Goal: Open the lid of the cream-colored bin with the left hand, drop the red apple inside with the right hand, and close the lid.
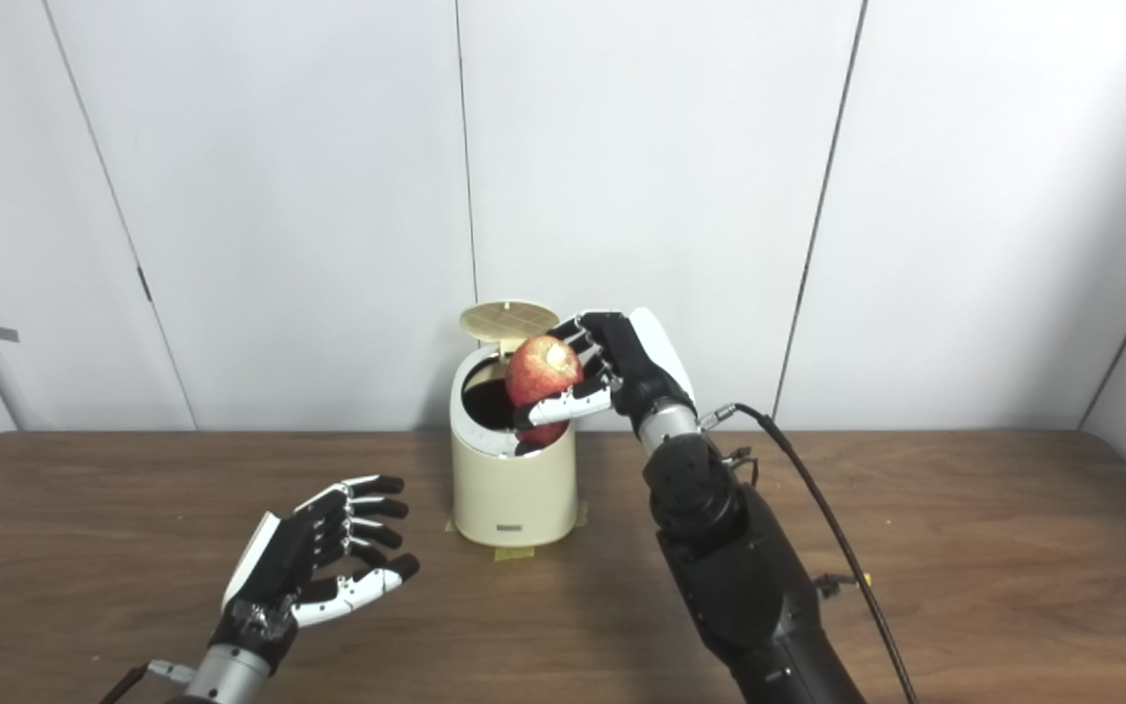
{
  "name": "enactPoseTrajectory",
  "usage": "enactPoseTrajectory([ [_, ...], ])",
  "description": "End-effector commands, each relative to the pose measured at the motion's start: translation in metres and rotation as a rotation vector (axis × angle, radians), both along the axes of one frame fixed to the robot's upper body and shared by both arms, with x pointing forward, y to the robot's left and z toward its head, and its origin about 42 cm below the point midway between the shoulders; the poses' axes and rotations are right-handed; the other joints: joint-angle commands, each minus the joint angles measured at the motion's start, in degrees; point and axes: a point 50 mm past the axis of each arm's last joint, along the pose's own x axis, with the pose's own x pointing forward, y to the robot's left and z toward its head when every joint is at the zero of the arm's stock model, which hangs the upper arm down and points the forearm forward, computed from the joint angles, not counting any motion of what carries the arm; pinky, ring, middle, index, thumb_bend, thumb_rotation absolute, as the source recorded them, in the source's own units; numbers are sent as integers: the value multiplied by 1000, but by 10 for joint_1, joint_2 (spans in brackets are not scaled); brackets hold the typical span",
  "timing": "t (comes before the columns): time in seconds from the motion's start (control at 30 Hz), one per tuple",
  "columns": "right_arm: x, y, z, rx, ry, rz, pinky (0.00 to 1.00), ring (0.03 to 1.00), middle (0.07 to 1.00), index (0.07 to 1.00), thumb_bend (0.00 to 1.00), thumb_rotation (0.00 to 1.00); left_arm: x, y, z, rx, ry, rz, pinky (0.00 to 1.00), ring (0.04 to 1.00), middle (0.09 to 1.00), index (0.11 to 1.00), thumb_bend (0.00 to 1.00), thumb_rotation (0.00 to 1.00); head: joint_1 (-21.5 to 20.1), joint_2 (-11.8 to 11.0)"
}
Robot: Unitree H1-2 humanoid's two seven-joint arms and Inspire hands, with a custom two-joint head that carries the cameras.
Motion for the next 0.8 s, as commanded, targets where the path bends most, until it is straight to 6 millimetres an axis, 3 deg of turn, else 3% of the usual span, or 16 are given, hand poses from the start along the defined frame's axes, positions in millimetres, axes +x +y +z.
enactPoseTrajectory([
  [0.0, 3, 17, 31, 26, -109, 72, 398, 477, 468, 508, 528, 1, 9, -5, 28, -12, -99, -4, 525, 606, 701, 759, 673, 102, 1, 1],
  [0.07, 4, 18, 30, 0, -110, 80, 456, 567, 613, 653, 800, 72, 9, -6, 27, -11, -99, -4, 525, 605, 702, 759, 673, 96, 1, 1],
  [0.17, 5, 17, 28, -46, -112, 68, 493, 633, 728, 750, 919, 147, 9, -6, 28, -7, -99, -5, 519, 606, 703, 760, 667, 82, 1, 1],
  [0.37, 5, 14, 27, -66, -102, 77, 497, 668, 776, 770, 946, 163, 9, -5, 28, -12, -98, -5, 519, 606, 702, 756, 671, 90, 1, 3],
  [0.77, 4, 11, 25, -54, -108, 103, 475, 659, 769, 752, 951, 135, 8, -6, 28, -15, -95, -9, 515, 602, 705, 756, 672, 83, 1, 5],
])
